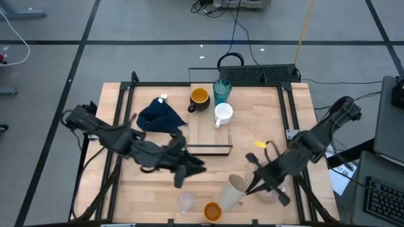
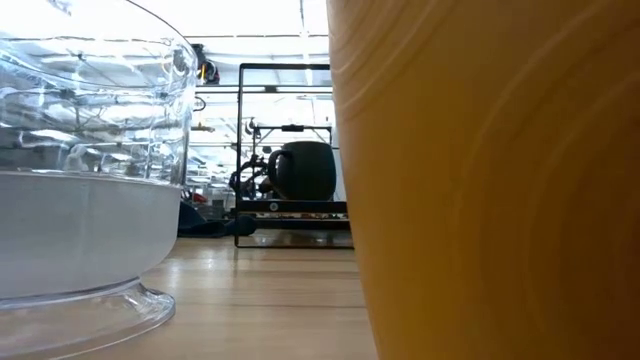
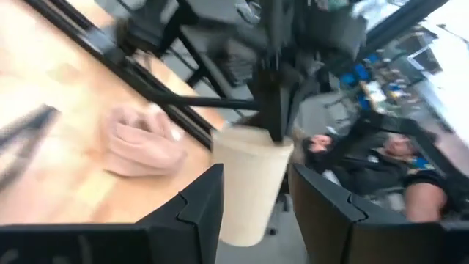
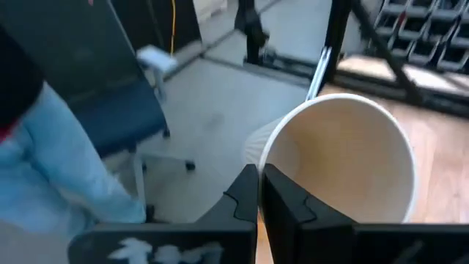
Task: Stack small to large cups/mugs on shelf
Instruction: Put the brown cup on the shelf
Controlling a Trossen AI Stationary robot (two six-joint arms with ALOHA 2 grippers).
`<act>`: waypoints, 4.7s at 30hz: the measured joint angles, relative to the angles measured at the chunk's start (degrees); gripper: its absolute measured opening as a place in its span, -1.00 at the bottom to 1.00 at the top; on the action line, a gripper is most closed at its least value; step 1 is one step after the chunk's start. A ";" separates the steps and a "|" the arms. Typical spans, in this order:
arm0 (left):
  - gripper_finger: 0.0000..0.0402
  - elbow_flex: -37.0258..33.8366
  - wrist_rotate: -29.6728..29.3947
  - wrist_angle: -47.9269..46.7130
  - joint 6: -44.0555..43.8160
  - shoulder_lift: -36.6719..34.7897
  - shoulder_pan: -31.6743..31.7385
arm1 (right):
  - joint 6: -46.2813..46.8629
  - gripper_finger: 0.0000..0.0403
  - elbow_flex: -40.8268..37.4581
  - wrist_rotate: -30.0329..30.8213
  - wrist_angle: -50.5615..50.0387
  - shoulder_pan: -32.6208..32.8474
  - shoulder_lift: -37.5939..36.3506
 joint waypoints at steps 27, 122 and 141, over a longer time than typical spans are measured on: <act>-0.13 0.00 2.35 16.94 -1.27 12.73 -1.90 | 10.27 -1.00 -0.02 -6.60 1.38 0.40 -9.57; 0.50 0.02 3.73 27.80 -8.19 17.98 -1.44 | 5.06 -0.43 -0.08 -21.92 2.49 -13.66 -3.59; 0.42 0.07 -3.56 13.87 10.83 8.64 6.26 | 10.90 -0.34 -0.06 -11.22 -13.44 -12.28 -18.89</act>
